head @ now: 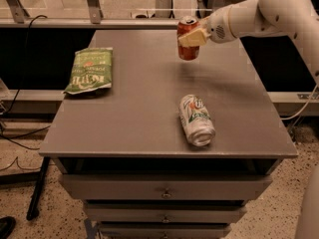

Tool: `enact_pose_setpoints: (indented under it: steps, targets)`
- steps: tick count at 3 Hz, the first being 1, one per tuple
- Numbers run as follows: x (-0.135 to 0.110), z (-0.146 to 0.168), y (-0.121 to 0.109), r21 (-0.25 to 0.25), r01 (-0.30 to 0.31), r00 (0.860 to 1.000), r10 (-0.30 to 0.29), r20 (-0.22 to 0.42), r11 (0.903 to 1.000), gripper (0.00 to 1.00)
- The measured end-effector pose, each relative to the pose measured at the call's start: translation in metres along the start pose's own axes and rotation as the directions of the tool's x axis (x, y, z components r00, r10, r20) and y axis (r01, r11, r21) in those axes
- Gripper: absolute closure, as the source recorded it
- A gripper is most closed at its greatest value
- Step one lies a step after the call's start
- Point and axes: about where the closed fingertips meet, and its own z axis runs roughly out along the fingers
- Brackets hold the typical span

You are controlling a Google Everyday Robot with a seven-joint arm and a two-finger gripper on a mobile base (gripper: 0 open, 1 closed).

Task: Move coke can near 7up can

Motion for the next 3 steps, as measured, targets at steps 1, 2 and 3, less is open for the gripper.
enact_pose_setpoints:
  steps: [1,2,3]
  targets:
    - [0.005,-0.017,0.027,-0.052,0.014,1.000,-0.013,0.015,0.9985,1.00]
    - [0.016,-0.046,0.059,-0.102,0.031,0.999,-0.030,0.019,0.9943,1.00]
    - [0.033,-0.078,0.080,-0.141,0.049,0.999,-0.048,0.005,0.9887,1.00]
